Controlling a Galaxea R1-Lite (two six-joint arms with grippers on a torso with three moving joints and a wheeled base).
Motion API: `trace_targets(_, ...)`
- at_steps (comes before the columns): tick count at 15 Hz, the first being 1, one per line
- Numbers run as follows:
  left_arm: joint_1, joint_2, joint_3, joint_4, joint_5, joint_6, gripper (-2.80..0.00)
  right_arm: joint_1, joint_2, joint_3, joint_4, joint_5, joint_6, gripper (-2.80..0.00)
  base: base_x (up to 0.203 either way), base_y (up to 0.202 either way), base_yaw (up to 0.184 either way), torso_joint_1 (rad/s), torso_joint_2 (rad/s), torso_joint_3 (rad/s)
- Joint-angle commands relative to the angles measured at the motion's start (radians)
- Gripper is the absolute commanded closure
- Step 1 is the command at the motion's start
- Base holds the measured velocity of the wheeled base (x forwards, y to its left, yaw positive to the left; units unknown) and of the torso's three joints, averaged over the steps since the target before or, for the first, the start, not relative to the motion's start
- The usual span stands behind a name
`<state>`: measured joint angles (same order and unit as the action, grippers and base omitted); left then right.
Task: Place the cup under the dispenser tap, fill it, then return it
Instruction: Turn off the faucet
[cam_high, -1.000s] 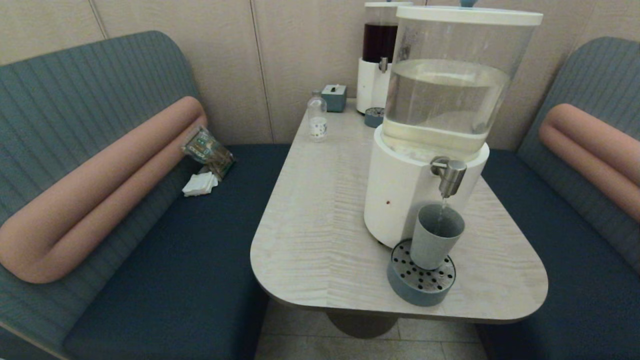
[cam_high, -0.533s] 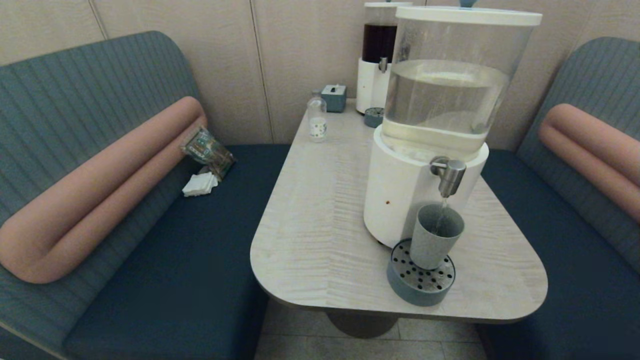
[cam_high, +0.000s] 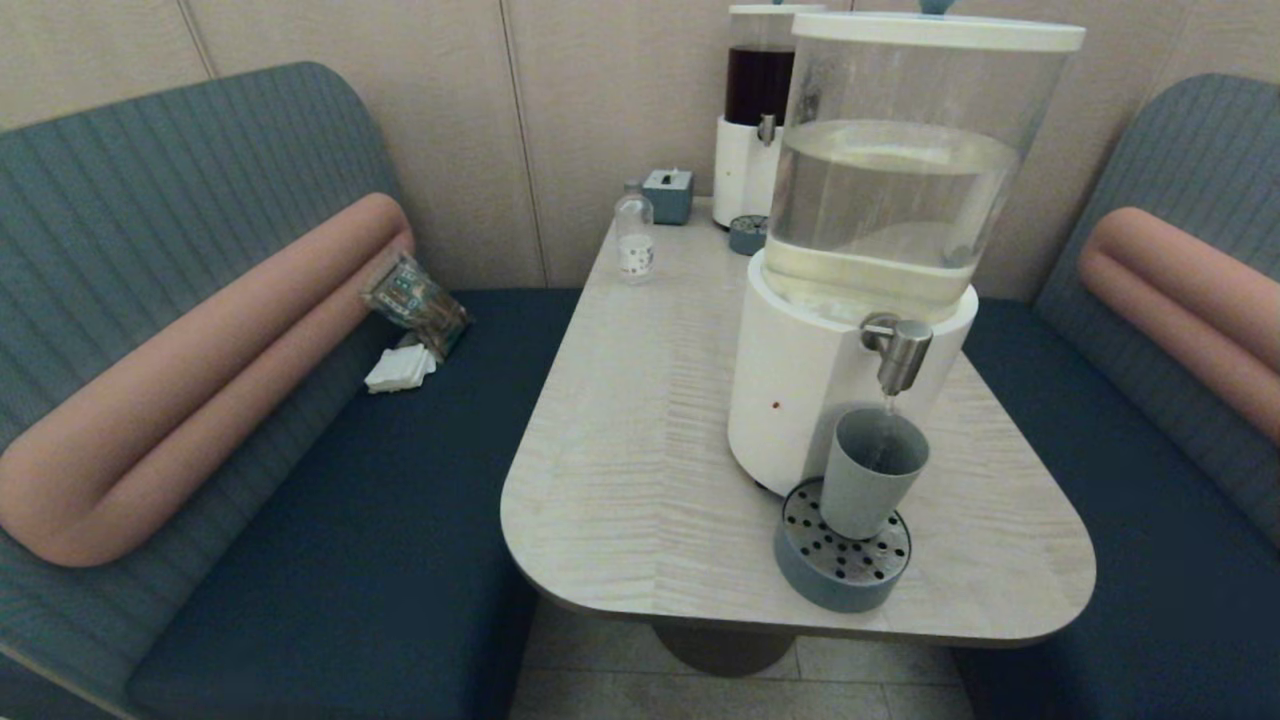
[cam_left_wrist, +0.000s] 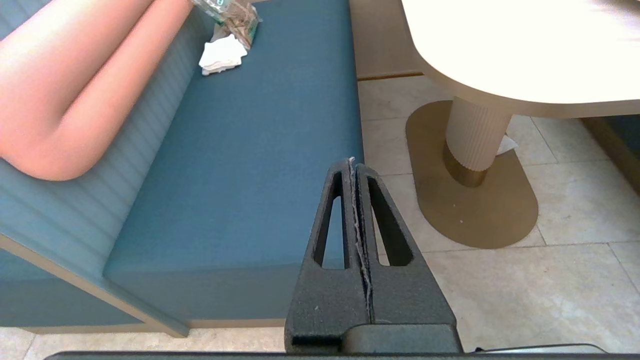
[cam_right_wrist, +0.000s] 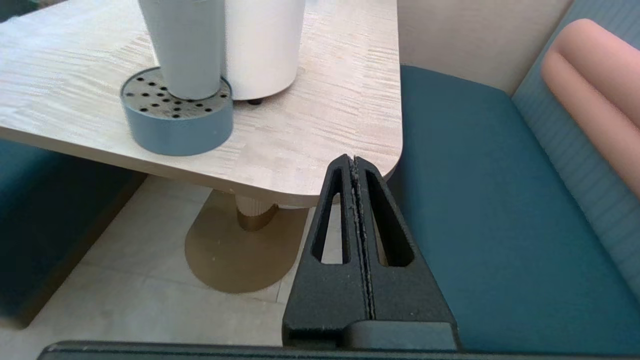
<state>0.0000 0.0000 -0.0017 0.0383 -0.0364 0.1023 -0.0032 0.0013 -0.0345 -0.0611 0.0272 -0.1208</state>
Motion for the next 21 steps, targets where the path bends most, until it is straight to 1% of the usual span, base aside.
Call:
trace_targets(1,0.0,0.002,0.0,0.0,0.0,0.0,0.0,0.0,-0.001,0.049,0.0,-0.006,0.003,0.0,0.0,0.0,0.0,0.0,0.0,0.0)
trace_targets(2,0.0,0.002,0.0,0.0,0.0,0.0,0.0,0.0,0.001,0.047,0.027,-0.006,0.008,0.0,0.0,0.0,0.0,0.0,0.0,0.0)
trace_targets(4,0.0,0.002,0.0,0.0,0.0,0.0,0.0,0.0,0.0,0.047,0.026,-0.008,0.047,0.0,0.0,0.0,0.0,0.0,0.0,0.0)
trace_targets(7,0.0,0.002,0.0,0.0,0.0,0.0,0.0,0.0,0.003,0.042,0.037,-0.037,0.099,0.0,0.0,0.0,0.0,0.0,0.0,0.0)
trace_targets(11,-0.001,0.002,0.0,0.005,0.003,0.011,0.0,0.0,0.002,0.048,0.024,-0.04,0.099,0.0,0.0,0.0,0.0,0.0,0.0,0.0)
trace_targets(13,0.0,0.001,-0.012,0.0,0.02,0.009,0.0,0.0,0.002,0.047,0.026,-0.038,0.108,0.0,0.0,0.0,0.0,0.0,0.0,0.0)
trace_targets(14,0.0,0.002,-0.054,0.008,0.011,0.008,0.0,0.0,0.0,0.048,0.026,-0.038,0.11,0.0,0.0,0.0,0.0,0.0,0.0,0.0)
trace_targets(15,0.0,0.015,-0.137,0.031,-0.017,0.008,0.0,0.0,0.0,0.048,0.026,-0.038,0.11,0.0,0.0,0.0,0.0,0.0,0.0,0.0)
trace_targets(17,0.0,0.123,-0.391,0.105,-0.074,0.006,0.0,0.0,0.0,0.047,0.026,-0.038,0.11,0.0,0.0,0.0,0.0,0.0,0.0,0.0)
trace_targets(18,-0.001,0.224,-0.504,0.136,-0.091,0.005,0.0,0.0,0.0,0.047,0.026,-0.038,0.11,0.0,0.0,0.0,0.0,0.0,0.0,0.0)
trace_targets(20,-0.001,0.496,-0.717,0.182,-0.122,0.003,0.0,0.0,0.0,0.048,0.026,-0.038,0.11,0.0,0.0,0.0,0.0,0.0,0.0,0.0)
trace_targets(21,-0.002,0.628,-0.806,0.202,-0.145,-0.002,0.0,0.0,0.0,0.048,0.026,-0.039,0.11,0.0,0.0,0.0,0.0,0.0,0.0,0.0)
